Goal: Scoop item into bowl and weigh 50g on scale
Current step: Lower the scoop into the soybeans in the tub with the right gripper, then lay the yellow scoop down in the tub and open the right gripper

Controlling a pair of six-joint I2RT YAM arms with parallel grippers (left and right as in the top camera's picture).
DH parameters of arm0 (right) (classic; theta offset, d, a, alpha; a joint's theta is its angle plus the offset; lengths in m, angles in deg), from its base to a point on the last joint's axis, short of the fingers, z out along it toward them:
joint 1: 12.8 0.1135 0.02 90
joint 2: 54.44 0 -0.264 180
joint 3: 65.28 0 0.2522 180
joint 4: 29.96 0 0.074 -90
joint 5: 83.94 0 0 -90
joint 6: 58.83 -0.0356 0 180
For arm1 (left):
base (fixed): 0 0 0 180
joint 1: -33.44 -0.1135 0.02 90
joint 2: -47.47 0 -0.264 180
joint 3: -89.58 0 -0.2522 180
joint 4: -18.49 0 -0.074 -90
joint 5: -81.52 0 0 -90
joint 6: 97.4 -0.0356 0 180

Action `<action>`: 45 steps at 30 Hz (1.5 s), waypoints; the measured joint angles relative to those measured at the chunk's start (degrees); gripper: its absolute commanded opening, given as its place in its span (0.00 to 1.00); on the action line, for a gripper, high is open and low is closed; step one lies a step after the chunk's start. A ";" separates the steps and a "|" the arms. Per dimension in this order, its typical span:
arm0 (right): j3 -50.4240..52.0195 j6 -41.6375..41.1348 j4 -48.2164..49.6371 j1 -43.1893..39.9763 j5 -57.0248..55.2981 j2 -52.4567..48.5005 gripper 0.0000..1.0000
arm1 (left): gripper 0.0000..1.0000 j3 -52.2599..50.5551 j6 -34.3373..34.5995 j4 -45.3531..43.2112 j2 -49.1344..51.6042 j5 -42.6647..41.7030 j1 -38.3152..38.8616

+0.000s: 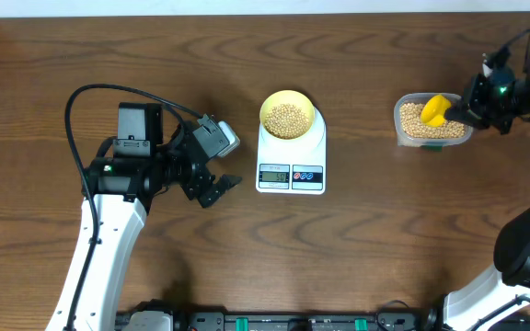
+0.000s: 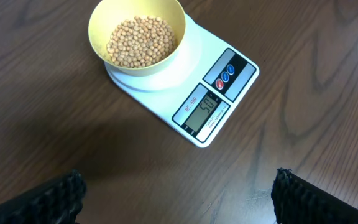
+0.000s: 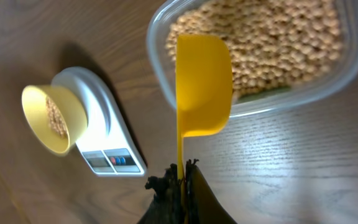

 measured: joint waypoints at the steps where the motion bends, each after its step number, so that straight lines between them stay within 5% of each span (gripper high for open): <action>1: 0.70 -1.29 0.61 -0.28 -0.17 0.00 0.01 | 0.98 0.00 0.00 0.00 0.00 0.00 0.00; 13: 8.83 -22.99 12.37 -0.79 -4.07 0.00 0.01 | 0.98 0.00 0.00 -0.02 0.00 -0.02 0.02; 36: 9.68 -25.55 14.47 -0.83 -3.56 -0.02 0.02 | 0.98 0.00 0.00 -0.02 0.00 0.00 0.00; 45: 9.68 -25.68 13.18 -0.83 -3.58 -0.02 0.13 | 0.98 0.00 0.00 -0.02 0.00 -0.02 0.02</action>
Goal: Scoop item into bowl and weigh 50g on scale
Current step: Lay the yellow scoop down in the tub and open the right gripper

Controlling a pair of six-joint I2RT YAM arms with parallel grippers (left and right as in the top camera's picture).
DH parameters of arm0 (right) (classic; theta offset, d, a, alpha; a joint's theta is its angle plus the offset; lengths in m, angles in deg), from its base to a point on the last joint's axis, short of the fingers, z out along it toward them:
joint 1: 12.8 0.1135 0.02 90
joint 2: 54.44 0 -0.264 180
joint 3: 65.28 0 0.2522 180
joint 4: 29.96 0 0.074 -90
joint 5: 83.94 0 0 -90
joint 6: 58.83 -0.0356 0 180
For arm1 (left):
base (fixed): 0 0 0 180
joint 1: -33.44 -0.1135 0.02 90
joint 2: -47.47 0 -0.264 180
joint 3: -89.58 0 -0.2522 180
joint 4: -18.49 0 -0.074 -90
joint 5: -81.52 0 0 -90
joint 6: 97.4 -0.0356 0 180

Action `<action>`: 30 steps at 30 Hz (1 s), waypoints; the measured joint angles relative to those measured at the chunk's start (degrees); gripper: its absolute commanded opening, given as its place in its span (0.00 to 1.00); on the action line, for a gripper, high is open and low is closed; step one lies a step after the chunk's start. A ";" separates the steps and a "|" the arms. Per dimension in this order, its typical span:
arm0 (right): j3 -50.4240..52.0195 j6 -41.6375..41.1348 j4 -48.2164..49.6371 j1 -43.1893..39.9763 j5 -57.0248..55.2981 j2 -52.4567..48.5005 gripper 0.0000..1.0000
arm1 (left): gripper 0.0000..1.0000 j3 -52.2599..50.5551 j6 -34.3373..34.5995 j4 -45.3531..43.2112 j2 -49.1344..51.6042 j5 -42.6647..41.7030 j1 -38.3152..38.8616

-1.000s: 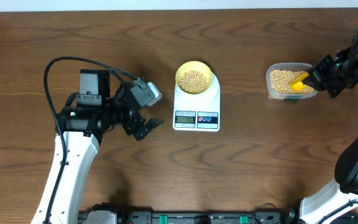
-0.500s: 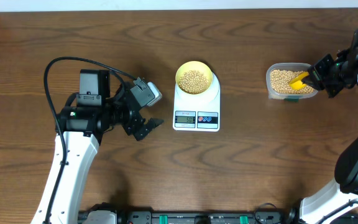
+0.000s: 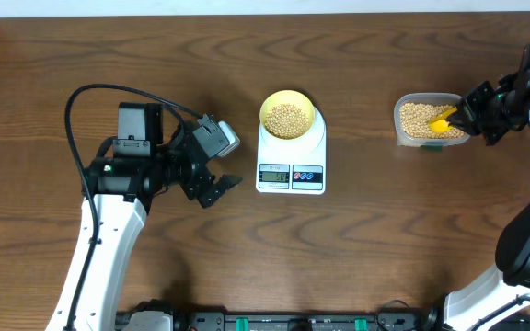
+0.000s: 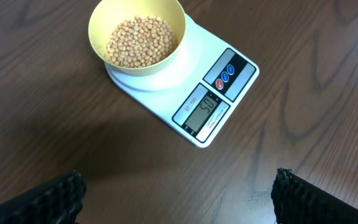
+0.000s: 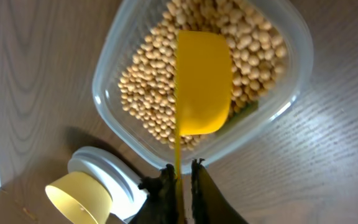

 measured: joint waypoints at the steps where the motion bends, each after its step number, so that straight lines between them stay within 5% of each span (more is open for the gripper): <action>1: 0.02 -0.02 -0.98 0.00 0.00 0.00 0.16 | 0.98 0.00 0.00 0.00 0.00 0.02 -0.02; 9: 0.07 0.94 -5.79 0.00 0.00 0.00 0.35 | 0.98 0.00 0.00 0.00 0.00 0.02 0.00; 14: 0.15 3.30 -12.26 0.00 -0.31 0.00 0.59 | 0.98 0.00 0.00 0.00 0.00 0.00 -0.02; 20: 0.15 4.83 -14.58 0.00 -3.26 0.00 0.62 | 0.98 0.00 0.00 0.02 0.00 0.00 0.00; 30: -4.59 6.29 -12.96 -0.11 -7.98 0.02 0.81 | 0.98 0.00 0.00 0.00 0.00 0.02 -0.02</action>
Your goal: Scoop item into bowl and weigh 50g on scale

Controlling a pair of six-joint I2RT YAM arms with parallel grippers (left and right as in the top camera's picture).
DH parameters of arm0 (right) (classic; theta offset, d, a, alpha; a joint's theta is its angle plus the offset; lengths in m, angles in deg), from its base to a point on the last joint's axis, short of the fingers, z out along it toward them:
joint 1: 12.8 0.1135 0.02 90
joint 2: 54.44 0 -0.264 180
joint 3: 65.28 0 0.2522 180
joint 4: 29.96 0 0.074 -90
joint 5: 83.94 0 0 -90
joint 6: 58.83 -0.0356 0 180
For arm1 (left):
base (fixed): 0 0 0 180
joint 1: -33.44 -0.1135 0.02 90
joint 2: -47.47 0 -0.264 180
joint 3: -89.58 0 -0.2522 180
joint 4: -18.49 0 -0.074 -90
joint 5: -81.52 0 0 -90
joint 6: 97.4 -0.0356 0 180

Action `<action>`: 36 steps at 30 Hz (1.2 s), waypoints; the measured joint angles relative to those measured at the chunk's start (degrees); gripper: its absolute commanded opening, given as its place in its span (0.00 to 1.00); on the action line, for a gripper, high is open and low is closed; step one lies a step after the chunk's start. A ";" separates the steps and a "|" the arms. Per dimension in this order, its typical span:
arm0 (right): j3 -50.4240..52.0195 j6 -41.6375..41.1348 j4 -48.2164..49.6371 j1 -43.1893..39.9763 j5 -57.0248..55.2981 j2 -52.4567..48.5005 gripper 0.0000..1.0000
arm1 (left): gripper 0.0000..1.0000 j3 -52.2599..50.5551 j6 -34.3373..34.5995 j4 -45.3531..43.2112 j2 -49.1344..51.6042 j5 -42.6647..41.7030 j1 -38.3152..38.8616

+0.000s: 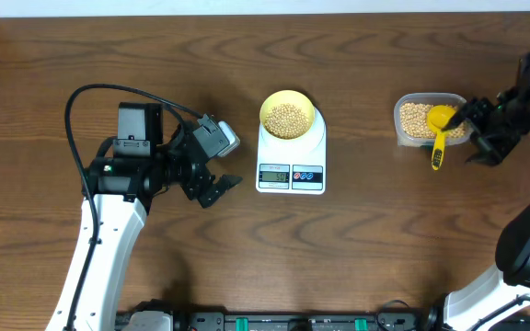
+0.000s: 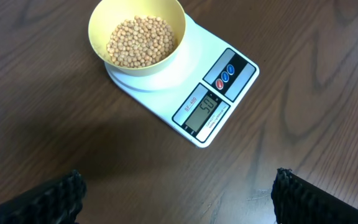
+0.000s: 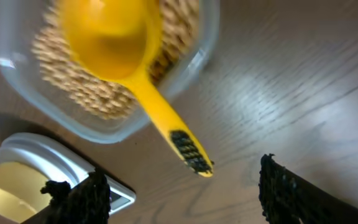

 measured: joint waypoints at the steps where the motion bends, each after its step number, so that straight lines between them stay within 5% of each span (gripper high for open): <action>1: -1.70 0.35 -0.17 0.00 -0.26 -0.02 0.84 | 0.98 0.00 0.00 0.02 0.00 0.00 0.00; 9: -14.99 2.19 3.63 0.02 -1.57 0.44 0.86 | 0.98 0.00 0.00 0.00 0.00 0.00 0.00; 36: -15.32 13.99 7.04 -0.26 -0.24 0.50 0.95 | 0.98 0.00 0.00 0.00 0.00 0.00 0.00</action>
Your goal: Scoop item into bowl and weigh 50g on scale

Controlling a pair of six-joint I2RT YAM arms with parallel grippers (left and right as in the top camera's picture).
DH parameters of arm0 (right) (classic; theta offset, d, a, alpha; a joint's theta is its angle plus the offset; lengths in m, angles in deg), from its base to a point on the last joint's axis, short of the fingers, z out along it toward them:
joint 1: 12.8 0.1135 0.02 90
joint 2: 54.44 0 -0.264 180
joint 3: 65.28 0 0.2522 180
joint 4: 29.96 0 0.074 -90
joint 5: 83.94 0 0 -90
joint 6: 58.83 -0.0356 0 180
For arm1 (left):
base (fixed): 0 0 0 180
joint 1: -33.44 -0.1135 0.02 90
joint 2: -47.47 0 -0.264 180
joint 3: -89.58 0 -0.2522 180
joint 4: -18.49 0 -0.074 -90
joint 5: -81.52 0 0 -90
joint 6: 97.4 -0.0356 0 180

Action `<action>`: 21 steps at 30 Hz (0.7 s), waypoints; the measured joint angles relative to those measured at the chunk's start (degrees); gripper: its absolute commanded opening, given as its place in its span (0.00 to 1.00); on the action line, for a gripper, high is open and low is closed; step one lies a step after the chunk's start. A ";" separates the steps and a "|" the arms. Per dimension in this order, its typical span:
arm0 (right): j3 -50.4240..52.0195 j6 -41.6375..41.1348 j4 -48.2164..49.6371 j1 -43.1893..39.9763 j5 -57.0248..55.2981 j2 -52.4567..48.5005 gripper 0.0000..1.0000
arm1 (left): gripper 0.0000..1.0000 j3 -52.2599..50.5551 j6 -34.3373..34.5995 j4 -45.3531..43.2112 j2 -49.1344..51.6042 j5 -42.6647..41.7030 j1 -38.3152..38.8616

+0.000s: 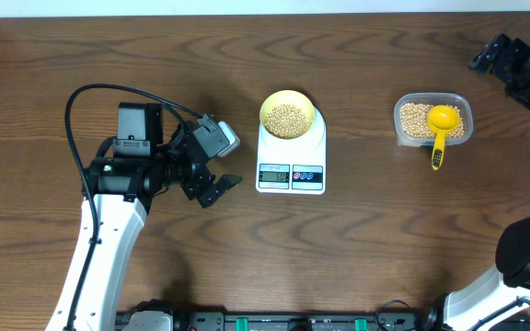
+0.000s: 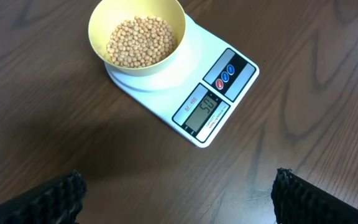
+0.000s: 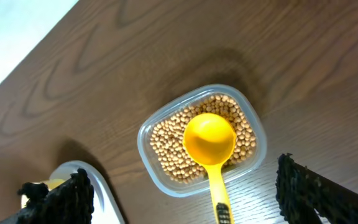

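A yellow bowl (image 1: 287, 115) of soybeans sits on the white scale (image 1: 291, 157), whose display (image 2: 202, 110) is lit. The yellow scoop (image 1: 442, 123) lies with its cup on the beans in the clear container (image 1: 432, 119), its handle (image 3: 219, 197) hanging over the near rim. My right gripper (image 1: 507, 62) is open and empty at the far right, well away from the container. My left gripper (image 1: 212, 188) hangs open left of the scale, holding nothing. In the left wrist view the bowl (image 2: 136, 36) lies ahead of my open fingers (image 2: 303, 198).
The brown wooden table (image 1: 357, 248) carries only the scale and the container. A black cable (image 1: 90, 92) loops from the left arm over the table's left side.
My right gripper has pulled away from the container to the far right back corner, still open. The scoop stays resting in the container. The left arm has not moved.
My right gripper first held the scoop by its handle above the container, then lower over the beans. By 1.2 s ago it had let go, leaving the scoop in the container. Now it is far off. The bowl, scale and left arm stayed put.
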 measured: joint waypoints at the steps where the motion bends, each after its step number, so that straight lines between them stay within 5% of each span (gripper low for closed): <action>1: 0.00 1.03 0.09 -0.17 0.11 0.09 0.96 | 0.98 0.00 0.00 0.00 0.00 -0.02 0.00; 11: 0.00 4.92 1.16 -2.60 0.35 9.92 0.99 | 0.98 0.00 0.00 0.00 0.00 -0.02 0.00; 21: -0.81 4.46 -10.25 -2.69 2.84 22.51 0.99 | 0.98 0.00 0.00 0.00 0.00 0.00 0.00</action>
